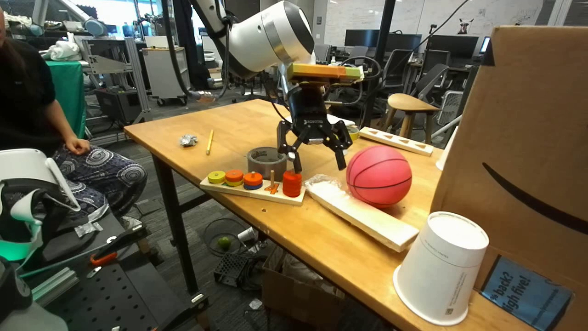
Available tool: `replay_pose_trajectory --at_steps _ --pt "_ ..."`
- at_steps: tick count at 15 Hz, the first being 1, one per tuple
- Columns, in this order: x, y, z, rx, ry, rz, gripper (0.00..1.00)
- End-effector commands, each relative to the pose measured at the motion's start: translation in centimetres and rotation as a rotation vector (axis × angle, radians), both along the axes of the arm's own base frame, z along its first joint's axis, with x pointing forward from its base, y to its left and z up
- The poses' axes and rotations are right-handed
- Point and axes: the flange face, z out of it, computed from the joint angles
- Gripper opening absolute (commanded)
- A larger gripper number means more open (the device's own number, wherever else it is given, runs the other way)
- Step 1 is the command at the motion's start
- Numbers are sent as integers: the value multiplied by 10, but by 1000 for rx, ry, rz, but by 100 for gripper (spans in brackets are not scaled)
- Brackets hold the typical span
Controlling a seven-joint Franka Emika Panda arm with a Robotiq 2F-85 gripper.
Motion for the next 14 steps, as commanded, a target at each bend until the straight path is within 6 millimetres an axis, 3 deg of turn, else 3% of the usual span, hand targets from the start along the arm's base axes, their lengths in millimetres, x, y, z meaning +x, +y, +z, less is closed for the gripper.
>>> replay_pose_trajectory --at_steps 1,6,14 --pt "-1 -16 1 -33 -77 -154 100" --pt "-4 -24 -2 -76 -244 -360 100" --pt "0 -34 12 -100 -468 -628 100"
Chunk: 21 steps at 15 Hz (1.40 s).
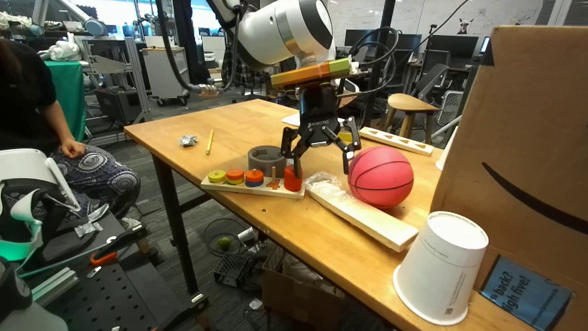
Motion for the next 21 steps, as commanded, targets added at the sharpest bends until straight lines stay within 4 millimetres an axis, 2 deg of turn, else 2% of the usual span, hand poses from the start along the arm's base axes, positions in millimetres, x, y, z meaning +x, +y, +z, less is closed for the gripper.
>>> replay_pose_trajectory --at_steps 1,10,16,21 --pt "4 -1 2 -5 -135 -106 100" --pt "0 -14 29 -121 -290 -216 100" --pt "-1 -6 47 -136 -360 -274 100" --pt "5 15 47 -114 -428 -288 100"
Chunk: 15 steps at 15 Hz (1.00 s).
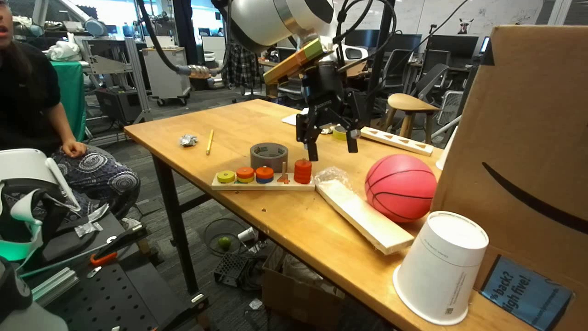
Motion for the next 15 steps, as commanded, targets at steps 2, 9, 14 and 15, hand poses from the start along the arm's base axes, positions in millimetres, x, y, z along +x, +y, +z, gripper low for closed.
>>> replay_pose_trajectory --at_steps 2,9,14,15 --pt "3 22 2 38 -77 5 100" --pt "17 26 -10 163 -128 -19 100" --pt "21 13 -15 144 -157 -75 100" --pt "20 7 -16 143 -155 -81 100"
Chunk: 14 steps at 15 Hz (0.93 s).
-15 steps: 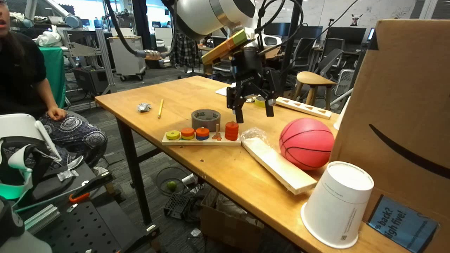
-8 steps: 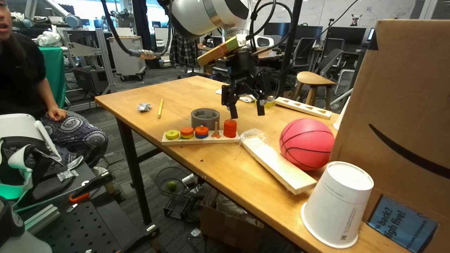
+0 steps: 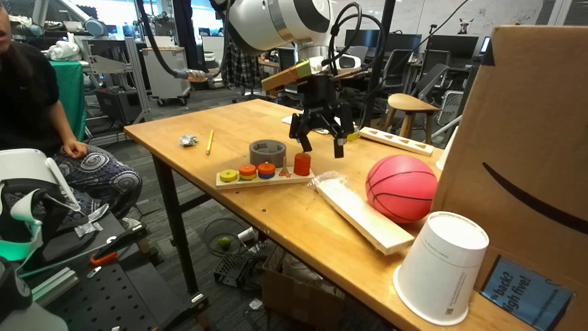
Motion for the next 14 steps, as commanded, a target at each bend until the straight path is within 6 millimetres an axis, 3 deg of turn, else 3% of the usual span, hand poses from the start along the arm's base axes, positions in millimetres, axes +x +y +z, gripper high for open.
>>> replay_pose_trajectory --at_steps 1,9,14 --pt "4 -19 -2 13 -25 -44 100" --pt "-7 -72 -3 109 -67 -164 100" --pt "-3 -79 -9 169 -98 -183 100"
